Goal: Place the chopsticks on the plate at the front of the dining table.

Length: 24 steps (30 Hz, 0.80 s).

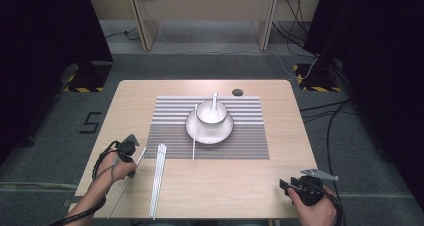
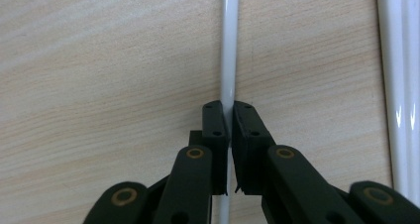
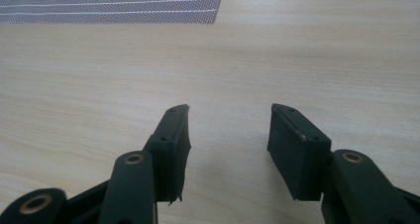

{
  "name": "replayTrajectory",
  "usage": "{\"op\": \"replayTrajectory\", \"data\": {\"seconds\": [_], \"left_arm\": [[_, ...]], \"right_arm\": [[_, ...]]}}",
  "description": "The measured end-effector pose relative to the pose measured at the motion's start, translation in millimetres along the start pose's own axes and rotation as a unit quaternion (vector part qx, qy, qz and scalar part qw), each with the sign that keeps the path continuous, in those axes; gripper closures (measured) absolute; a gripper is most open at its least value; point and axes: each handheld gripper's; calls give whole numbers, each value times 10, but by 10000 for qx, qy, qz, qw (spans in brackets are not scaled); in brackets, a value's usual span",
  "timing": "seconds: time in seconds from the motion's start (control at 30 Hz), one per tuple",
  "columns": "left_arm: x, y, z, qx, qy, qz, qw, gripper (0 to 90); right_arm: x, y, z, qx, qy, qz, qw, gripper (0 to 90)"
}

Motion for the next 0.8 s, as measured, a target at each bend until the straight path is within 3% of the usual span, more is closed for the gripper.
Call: {"op": "replayTrajectory", "data": {"seconds": [0.8], "left_arm": [[11,75,-5,161,-29,21,9999,854]], "right_arm": [[-3,1,-7,5,-4,-13,10000,509]]}}
Point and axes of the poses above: each handheld gripper's, and its own axes: y roughly backward along the jaws, x roughly out of its underside, z roughly to its left, and after that the axes turned 1 degree about -x, right-handed
